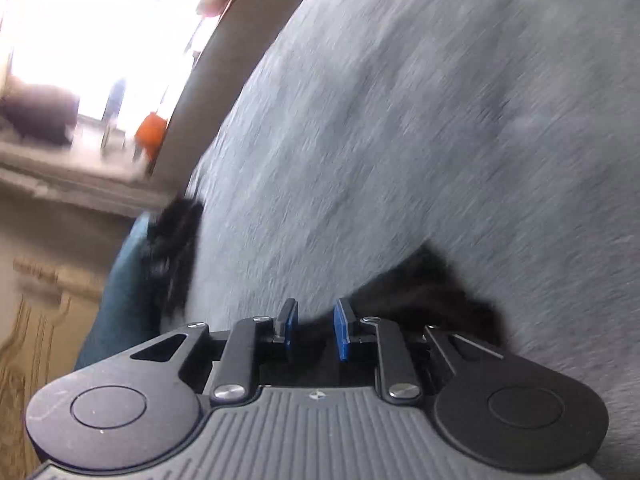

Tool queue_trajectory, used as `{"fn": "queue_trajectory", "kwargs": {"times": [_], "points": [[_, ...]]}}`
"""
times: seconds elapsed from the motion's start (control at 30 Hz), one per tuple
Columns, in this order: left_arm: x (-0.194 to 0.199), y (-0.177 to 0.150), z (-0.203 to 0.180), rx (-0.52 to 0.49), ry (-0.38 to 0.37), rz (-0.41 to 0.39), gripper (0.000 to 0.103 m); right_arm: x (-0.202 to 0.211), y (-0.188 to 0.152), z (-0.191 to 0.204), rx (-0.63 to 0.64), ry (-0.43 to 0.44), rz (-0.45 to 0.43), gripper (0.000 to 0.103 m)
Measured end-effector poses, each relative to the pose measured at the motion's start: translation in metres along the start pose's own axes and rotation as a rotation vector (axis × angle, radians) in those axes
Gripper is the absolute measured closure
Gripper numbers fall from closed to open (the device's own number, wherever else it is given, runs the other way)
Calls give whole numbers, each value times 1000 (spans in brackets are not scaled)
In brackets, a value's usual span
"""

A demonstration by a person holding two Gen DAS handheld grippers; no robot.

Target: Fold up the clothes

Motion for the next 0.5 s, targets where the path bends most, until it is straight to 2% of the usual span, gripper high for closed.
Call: {"fn": "queue_trajectory", "kwargs": {"times": [0.07, 0.17, 0.27, 0.3, 0.33, 0.4, 0.43, 0.5], "points": [[-4, 0, -4, -1, 8, -4, 72, 16, 9, 2, -7, 25, -39, 80], [-8, 2, -7, 1, 13, -3, 72, 27, -13, 20, 36, 90, 62, 80], [-8, 2, -6, -2, 15, -2, 72, 37, -58, 42, 126, 167, 213, 80], [-6, 2, -5, -6, 16, -3, 72, 41, -75, 45, 164, 162, 253, 80], [-8, 2, -7, -11, 17, -5, 72, 44, -88, 41, 202, 124, 273, 80], [-10, 2, -8, -17, 21, -7, 72, 52, -107, 21, 258, -4, 295, 80], [-10, 2, -9, -20, 23, -7, 72, 61, -111, 3, 270, -75, 287, 83], [-13, 1, -13, -34, 30, -5, 72, 83, -104, -17, 237, -136, 203, 87]]}}
Point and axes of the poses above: each gripper's, at about its wrist camera, not at the fingertips, and x roughly against the way its jaws point, z to its left, y to its top, the point moved 10 cm from there along -x, roughly the way its jaws point, and after that the axes turned 2 degrees about x, right-handed, at the moved point
